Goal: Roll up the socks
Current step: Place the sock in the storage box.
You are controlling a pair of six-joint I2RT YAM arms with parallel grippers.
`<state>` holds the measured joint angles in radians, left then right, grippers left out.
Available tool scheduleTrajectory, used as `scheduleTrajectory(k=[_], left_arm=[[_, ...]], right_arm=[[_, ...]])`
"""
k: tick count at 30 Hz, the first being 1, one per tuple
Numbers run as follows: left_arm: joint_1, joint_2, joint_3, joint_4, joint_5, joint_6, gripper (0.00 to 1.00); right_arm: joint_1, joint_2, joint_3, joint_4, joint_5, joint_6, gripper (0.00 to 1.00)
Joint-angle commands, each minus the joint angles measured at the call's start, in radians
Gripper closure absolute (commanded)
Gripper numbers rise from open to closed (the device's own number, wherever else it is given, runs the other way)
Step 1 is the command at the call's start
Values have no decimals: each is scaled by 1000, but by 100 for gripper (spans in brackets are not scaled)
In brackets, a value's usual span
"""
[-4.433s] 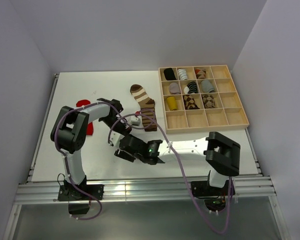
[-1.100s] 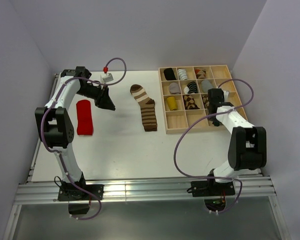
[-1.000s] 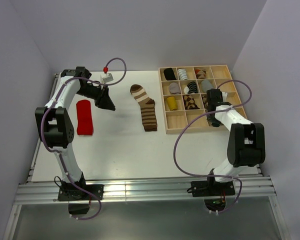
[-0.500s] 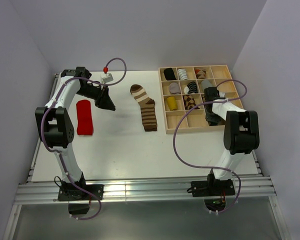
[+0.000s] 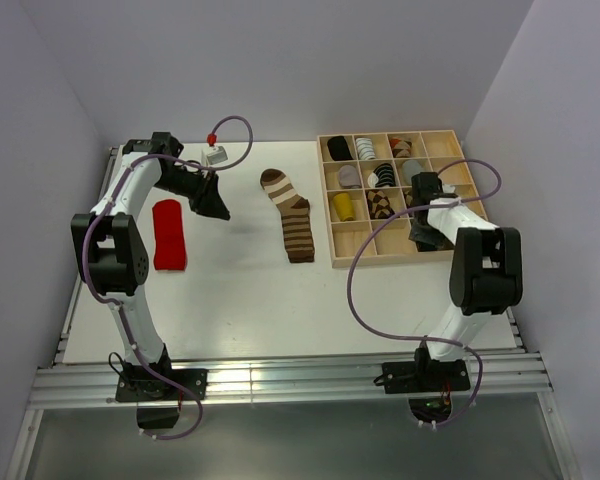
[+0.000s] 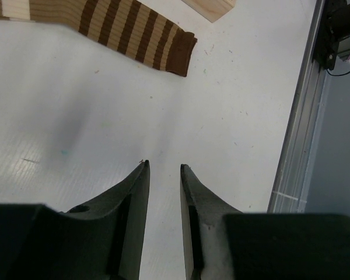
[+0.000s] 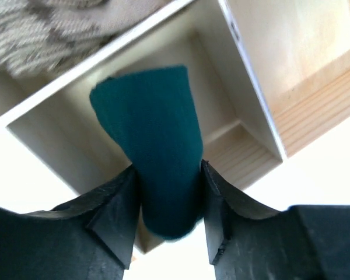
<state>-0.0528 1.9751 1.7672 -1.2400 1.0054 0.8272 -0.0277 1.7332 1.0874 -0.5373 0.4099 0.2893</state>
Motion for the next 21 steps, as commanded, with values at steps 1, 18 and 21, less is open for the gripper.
scheduleTrajectory(k=[1, 18, 21], left_arm=[[-2, 4, -3, 34, -16, -30, 68], [-183, -163, -358, 526, -431, -238, 66], [-312, -270, -507, 742, -586, -278, 65]], right_arm=[[5, -73, 28, -73, -26, 40, 48], [5, -348, 120, -168, -16, 73, 37], [5, -394, 144, -161, -72, 85, 37]])
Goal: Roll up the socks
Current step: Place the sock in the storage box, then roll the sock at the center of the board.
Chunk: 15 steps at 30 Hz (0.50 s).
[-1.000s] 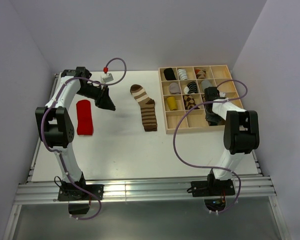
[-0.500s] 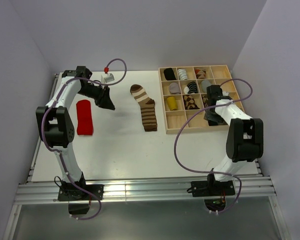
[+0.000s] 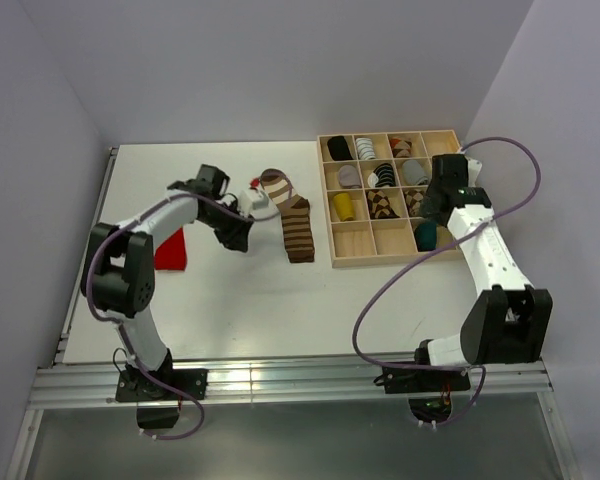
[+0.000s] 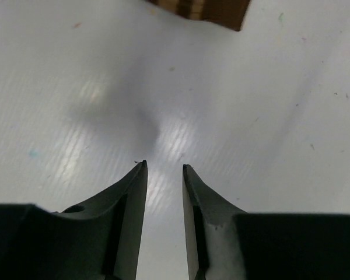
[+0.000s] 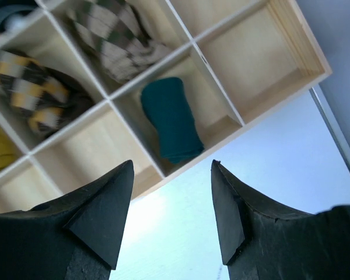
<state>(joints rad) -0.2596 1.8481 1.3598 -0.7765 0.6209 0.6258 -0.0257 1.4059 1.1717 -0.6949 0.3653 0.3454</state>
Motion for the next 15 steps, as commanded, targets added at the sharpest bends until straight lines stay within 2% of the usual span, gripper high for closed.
scheduleTrajectory(k=[1, 4, 5, 11, 12, 15], left_arm=[[-128, -159, -129, 322, -243, -95, 64], [-220, -205, -211, 494, -372, -145, 61], [-240, -211, -226, 540, -392, -152, 57], [-391, -190, -231, 625, -535, -160, 52], [-445, -173, -243, 675, -611, -149, 52], [-524, -127, -274, 756, -667, -110, 52]], right_arm=[[4, -76, 63, -3, -57, 35, 37], [6, -104, 62, 15, -104, 43, 37], [9, -114, 59, 20, -127, 44, 37], [21, -151, 39, 34, -161, 53, 37], [44, -156, 36, 38, -169, 55, 37], [58, -173, 28, 41, -198, 60, 37]])
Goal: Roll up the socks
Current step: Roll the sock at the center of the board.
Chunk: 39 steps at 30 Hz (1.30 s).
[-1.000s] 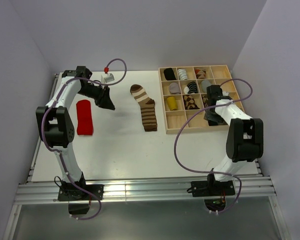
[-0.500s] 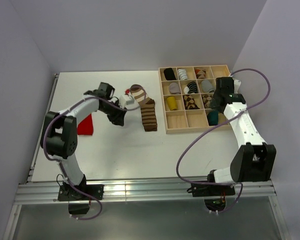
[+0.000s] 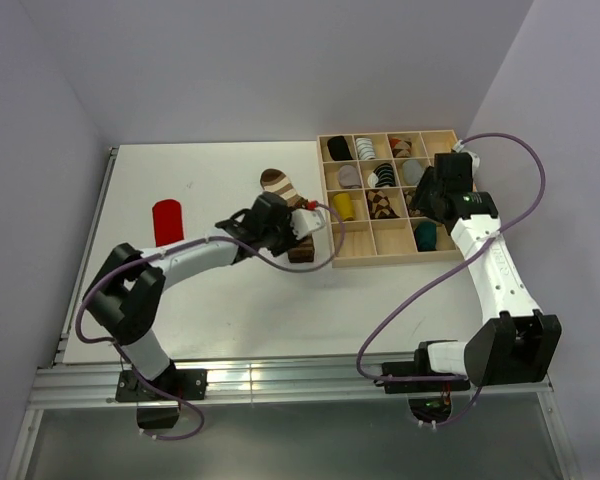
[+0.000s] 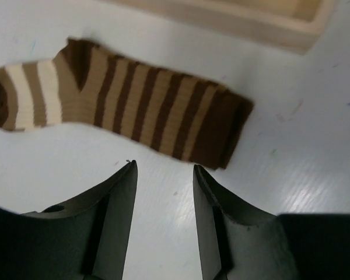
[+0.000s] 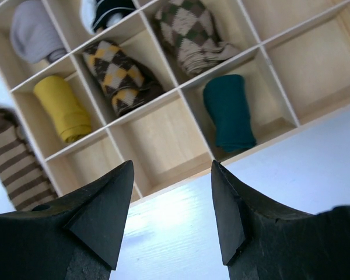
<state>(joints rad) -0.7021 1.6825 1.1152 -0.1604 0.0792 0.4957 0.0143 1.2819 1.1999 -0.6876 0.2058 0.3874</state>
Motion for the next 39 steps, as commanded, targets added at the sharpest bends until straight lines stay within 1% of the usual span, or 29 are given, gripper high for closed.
scheduleTrajectory(k=[1, 2, 5, 6, 9, 10, 11, 16, 17, 25, 27, 28, 30, 33, 35, 39], left_arm=[[-114, 55, -26, 139, -131, 18, 52], [-128, 69, -8, 131, -128, 15, 52], [-169, 101, -23, 151, -156, 24, 50], [-187, 112, -26, 182, -163, 30, 49], [-203, 141, -23, 203, -190, 38, 47], [-203, 152, -20, 205, -199, 41, 47], [-204, 161, -18, 220, -209, 46, 44], [-203, 201, -31, 240, -236, 87, 43], [-203, 206, -28, 231, -239, 89, 38], [-180, 230, -26, 170, -207, 104, 37], [-166, 238, -9, 142, -173, 103, 38], [-148, 241, 7, 96, -148, 103, 39], [-114, 252, 27, 53, -78, 103, 39], [-68, 282, 81, -69, 42, 121, 41], [-48, 301, 119, -150, 89, 133, 43], [-25, 333, 132, -217, 155, 167, 47]], right_arm=[[27, -53, -2, 33, -42, 16, 37], [32, -61, -3, 33, -46, 15, 37], [38, -79, -14, 31, -48, 13, 37], [36, -81, -16, 27, -46, 8, 37], [39, -92, -31, 28, -51, 4, 37], [38, -95, -36, 30, -54, 1, 36], [38, -99, -39, 33, -58, 1, 36], [38, -108, -49, 25, -56, -10, 36], [38, -108, -48, 22, -54, -12, 36], [38, -105, -43, 19, -60, -21, 36], [39, -105, -46, 20, -68, -21, 36], [39, -107, -49, 22, -69, -22, 36], [38, -108, -59, 26, -72, -25, 37], [39, -113, -71, 40, -88, -28, 37], [41, -108, -77, 43, -92, -27, 39], [52, -105, -88, 51, -92, -33, 41]])
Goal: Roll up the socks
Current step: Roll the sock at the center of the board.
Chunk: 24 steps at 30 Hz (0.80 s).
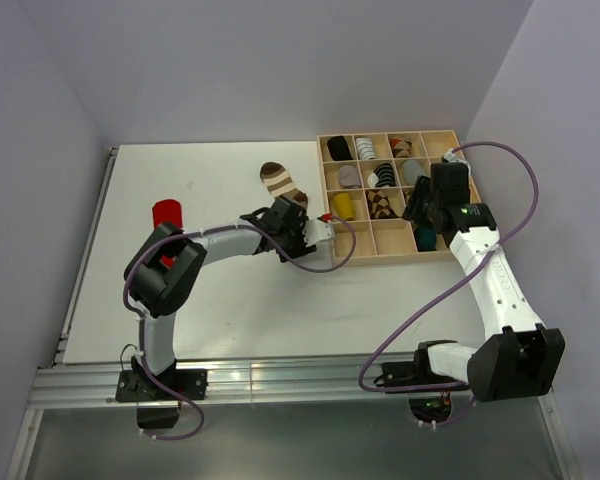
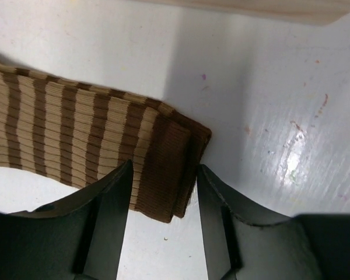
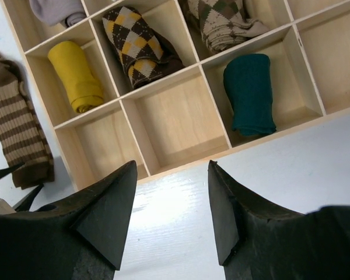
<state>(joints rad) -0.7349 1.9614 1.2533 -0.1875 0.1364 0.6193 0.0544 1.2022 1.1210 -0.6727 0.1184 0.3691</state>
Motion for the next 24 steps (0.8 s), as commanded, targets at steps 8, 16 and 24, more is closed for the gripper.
scheduleTrajectory(k=[8, 16, 24], left_arm=[[32, 76, 83, -375, 198, 65, 66], [57, 16, 103, -512, 265, 85, 84], [63, -24, 115, -784, 403, 146, 98]], right_arm=[[73, -36, -20, 51, 9, -36, 46], [125, -56, -55, 90, 6, -50, 49], [268, -102, -102, 137, 21, -84, 52]])
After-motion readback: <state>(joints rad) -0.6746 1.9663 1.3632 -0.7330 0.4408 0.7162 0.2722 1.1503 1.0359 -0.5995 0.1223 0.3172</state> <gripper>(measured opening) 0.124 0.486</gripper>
